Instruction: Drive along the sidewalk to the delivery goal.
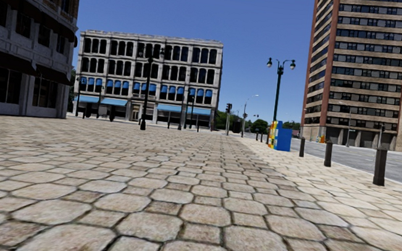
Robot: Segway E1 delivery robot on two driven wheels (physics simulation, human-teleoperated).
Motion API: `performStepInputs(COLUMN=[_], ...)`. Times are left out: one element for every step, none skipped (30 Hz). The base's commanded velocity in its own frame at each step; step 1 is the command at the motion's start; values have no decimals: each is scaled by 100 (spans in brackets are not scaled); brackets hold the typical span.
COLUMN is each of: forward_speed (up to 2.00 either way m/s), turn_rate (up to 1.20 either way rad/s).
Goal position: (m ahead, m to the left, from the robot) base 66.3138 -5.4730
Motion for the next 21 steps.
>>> performStepInputs(forward_speed=[200, 200, 200, 200, 200, 200, 200, 200, 200, 200, 200, 200, 200, 200, 200, 200, 200, 200, 200, 200, 200], turn_rate=[-23, -23, -23, -23, -23, -23, -23, -23, -23, -23, -23, -23, -25, -28, -28, -28, -28, -28, -28, -28, -28])
